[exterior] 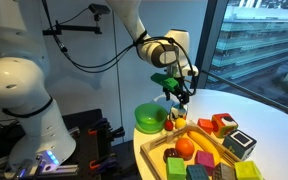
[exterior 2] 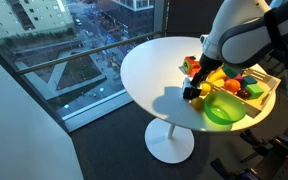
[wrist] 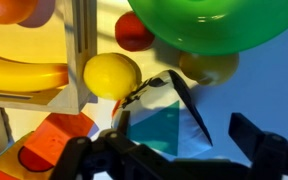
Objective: Pick up the block with the number one on it and put it in the tray
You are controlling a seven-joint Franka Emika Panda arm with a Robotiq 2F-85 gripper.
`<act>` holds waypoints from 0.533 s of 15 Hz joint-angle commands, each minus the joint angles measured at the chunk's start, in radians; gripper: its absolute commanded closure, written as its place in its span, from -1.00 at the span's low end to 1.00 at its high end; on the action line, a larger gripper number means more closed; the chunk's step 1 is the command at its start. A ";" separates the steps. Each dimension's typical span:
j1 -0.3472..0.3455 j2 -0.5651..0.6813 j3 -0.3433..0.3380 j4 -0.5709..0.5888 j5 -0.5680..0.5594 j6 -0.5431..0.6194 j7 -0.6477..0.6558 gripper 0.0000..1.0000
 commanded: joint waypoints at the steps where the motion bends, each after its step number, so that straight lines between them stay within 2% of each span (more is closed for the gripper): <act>1: 0.005 0.003 -0.011 0.021 -0.016 -0.036 0.031 -1.00; 8: 0.009 0.013 -0.018 0.027 -0.012 -0.103 0.088 -1.00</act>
